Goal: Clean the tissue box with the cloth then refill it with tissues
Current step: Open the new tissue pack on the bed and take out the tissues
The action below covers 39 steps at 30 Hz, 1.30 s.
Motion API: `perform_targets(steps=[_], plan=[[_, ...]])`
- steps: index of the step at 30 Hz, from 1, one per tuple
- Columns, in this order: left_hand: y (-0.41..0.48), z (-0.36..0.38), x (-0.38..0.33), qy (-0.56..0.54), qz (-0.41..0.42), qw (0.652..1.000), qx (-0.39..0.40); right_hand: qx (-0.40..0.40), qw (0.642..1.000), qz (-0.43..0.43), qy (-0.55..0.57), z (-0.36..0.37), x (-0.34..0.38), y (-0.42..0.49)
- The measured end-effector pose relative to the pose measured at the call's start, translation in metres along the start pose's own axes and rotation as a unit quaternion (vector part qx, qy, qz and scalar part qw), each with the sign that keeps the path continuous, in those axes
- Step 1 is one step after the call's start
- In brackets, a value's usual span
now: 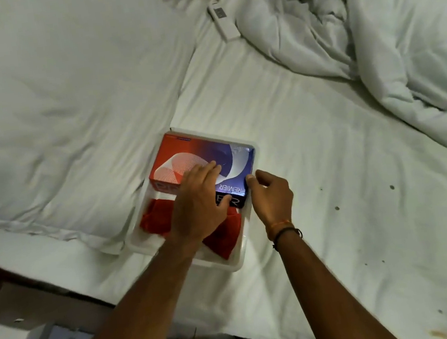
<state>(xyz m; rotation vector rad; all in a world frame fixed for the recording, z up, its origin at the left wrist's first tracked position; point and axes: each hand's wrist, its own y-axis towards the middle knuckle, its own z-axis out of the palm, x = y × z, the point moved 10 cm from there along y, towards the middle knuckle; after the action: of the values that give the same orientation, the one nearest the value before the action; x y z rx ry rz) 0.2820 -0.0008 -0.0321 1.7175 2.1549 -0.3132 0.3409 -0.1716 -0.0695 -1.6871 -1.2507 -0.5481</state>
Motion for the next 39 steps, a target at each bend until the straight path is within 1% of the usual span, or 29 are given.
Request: perform_targets(steps=[2, 8, 13, 15, 20, 27, 32, 36, 39], plan=[[0.000, 0.000, 0.002, -0.004, -0.003, 1.000, 0.005, -0.003, 1.000, 0.005, 0.002, 0.000, -0.001, -0.003], [-0.004, -0.002, 0.004, -0.007, 0.008, 1.000, 0.003, -0.036, 0.999, -0.029, -0.025, 0.002, 0.011, -0.008], [-0.002, -0.010, 0.005, -0.013, 0.024, 1.000, -0.011, -0.054, 0.998, -0.038, 0.003, 0.000, 0.026, -0.004], [0.000, -0.013, 0.006, -0.017, 0.024, 0.999, -0.016, -0.038, 0.998, -0.024, 0.049, 0.003, 0.029, -0.005], [0.001, -0.014, 0.007, -0.023, 0.027, 0.999, -0.016, -0.015, 0.993, 0.009, 0.114, 0.011, 0.027, -0.005], [0.003, -0.015, 0.008, -0.026, 0.042, 0.999, -0.019, 0.058, 0.963, 0.085, 0.248, 0.032, 0.026, -0.011], [0.003, -0.011, 0.009, -0.014, 0.056, 0.998, 0.009, 0.102, 0.962, 0.079, 0.241, 0.041, 0.039, -0.014], [0.002, -0.013, 0.007, -0.003, 0.072, 0.997, -0.003, 0.112, 0.950, 0.085, 0.279, 0.044, 0.049, -0.017], [0.000, -0.016, 0.005, 0.032, 0.092, 0.995, -0.016, 0.105, 0.950, 0.094, 0.279, 0.044, 0.054, -0.017]])
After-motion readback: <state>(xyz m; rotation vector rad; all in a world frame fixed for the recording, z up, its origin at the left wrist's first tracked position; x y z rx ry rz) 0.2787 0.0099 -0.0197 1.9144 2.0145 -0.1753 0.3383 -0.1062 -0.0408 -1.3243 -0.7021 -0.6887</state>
